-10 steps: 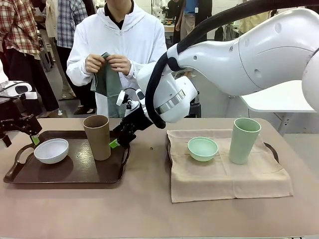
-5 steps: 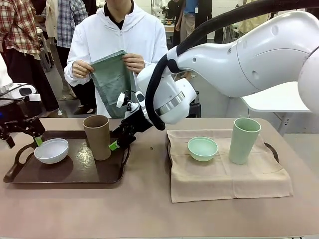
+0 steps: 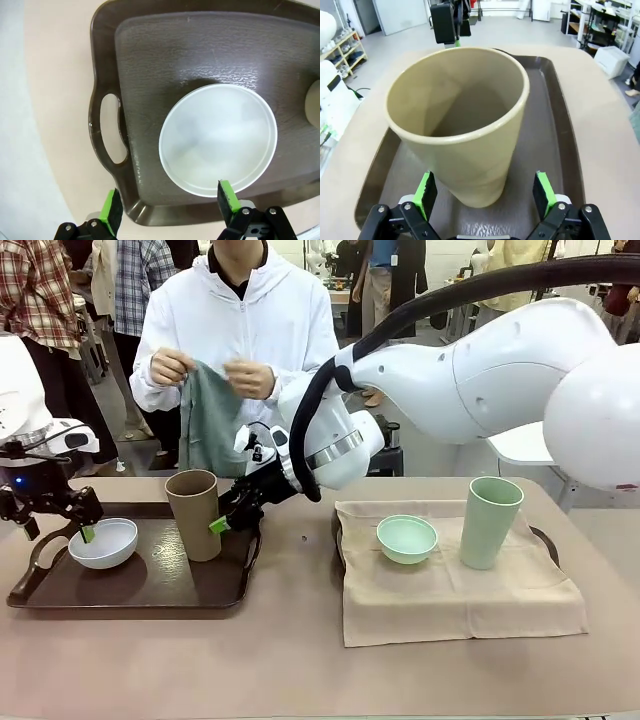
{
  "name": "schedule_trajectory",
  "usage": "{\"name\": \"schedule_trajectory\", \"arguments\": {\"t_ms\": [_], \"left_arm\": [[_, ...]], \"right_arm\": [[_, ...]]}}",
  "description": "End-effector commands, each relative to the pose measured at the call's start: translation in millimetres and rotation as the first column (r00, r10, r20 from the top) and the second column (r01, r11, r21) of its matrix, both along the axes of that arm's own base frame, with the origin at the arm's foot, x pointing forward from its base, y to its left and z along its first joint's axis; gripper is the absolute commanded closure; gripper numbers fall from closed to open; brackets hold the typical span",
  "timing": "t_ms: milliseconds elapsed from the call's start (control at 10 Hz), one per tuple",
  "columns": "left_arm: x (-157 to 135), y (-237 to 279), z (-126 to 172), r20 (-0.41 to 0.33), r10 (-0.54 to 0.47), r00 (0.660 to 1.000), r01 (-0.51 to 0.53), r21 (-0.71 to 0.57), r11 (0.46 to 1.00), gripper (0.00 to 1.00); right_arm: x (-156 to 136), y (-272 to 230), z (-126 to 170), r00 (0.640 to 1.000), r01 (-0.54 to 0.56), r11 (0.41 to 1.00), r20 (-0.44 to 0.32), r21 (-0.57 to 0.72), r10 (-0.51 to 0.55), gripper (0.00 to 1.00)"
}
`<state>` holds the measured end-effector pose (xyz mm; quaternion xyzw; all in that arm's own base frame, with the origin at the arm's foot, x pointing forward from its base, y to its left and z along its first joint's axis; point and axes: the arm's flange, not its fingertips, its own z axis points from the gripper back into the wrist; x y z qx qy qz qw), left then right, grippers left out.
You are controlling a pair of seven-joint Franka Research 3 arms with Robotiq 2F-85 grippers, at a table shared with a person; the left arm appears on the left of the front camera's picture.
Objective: Set up a tray with a mat and arrange the tableware.
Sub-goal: Pick up the Picnic Bowl and Reusable plastic cup from the Handle tray in front of the human's position and hold them in the air.
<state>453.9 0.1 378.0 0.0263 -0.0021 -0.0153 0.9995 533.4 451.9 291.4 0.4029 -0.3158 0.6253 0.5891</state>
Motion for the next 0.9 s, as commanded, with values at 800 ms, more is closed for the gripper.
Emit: {"name": "schedule_trajectory", "arguments": {"t_ms": [800], "left_arm": [[22.0,8.7,-29.3,-0.032,0.051,0.998,-0.054,-0.104,0.993,0.00]], "right_arm": [[-11.7,32.2,-21.8,0.995,-0.099,0.995,-0.027,0.029,0.100,0.00]]}}
